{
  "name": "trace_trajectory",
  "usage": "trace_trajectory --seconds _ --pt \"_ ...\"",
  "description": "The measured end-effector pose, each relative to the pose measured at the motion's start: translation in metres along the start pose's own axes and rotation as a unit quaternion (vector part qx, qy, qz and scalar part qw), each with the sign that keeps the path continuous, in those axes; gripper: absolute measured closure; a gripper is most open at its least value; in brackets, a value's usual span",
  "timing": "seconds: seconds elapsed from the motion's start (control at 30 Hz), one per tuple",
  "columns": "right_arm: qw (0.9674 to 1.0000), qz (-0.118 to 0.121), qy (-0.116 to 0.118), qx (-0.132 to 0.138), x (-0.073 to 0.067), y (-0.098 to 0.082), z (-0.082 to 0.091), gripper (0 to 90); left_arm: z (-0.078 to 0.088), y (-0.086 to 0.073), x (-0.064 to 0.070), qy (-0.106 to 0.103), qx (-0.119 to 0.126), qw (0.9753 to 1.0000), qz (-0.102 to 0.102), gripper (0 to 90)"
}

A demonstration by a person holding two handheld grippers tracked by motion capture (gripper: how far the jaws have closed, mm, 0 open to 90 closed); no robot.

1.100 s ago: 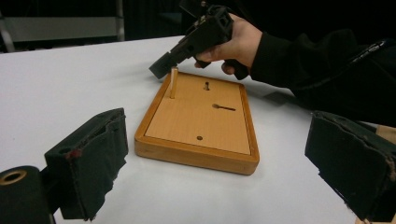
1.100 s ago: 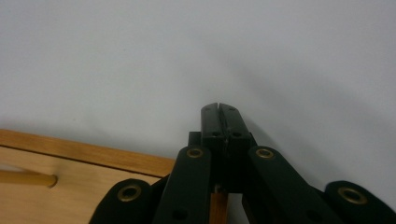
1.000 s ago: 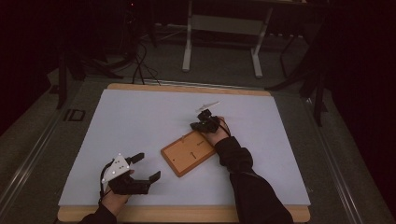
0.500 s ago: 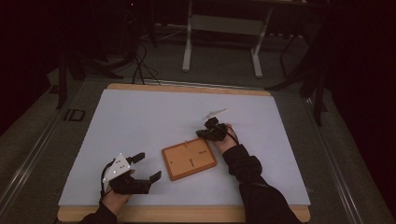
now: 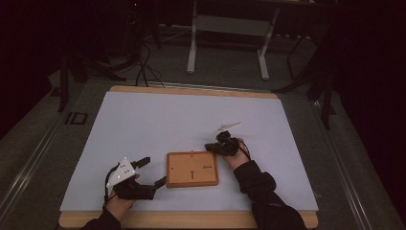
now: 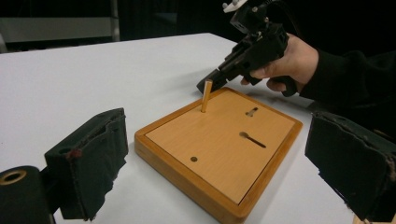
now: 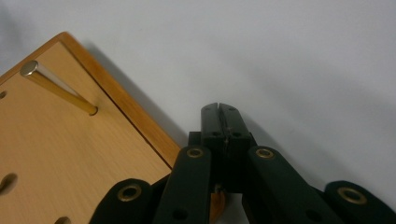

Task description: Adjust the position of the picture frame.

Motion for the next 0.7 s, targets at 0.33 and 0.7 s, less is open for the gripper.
trace_trajectory --seconds 0.33,0.7 --pt "1.0 -0.005 -0.003 0.004 -0.0065 -0.0057 0.0031 90.0 -0.002 0.0001 0.002 -0.008 -0.001 0.9999 -0.009 6.4" --pt "0.9998 -0.002 -0.002 0.019 -0.0092 -0.0034 0.0071 83.3 -0.0068 0.0016 0.0062 -0.029 -0.016 0.999 -0.03 6.4"
Point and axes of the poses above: each handheld gripper's, and its own axes: z roughly backward along the jaws, y roughly out of its top, x roughly to its right, the point moved 9 cm from there along -z, roughly forward along the jaws, and after that the axes turned 8 degrees about x, right-handed, at the moved point
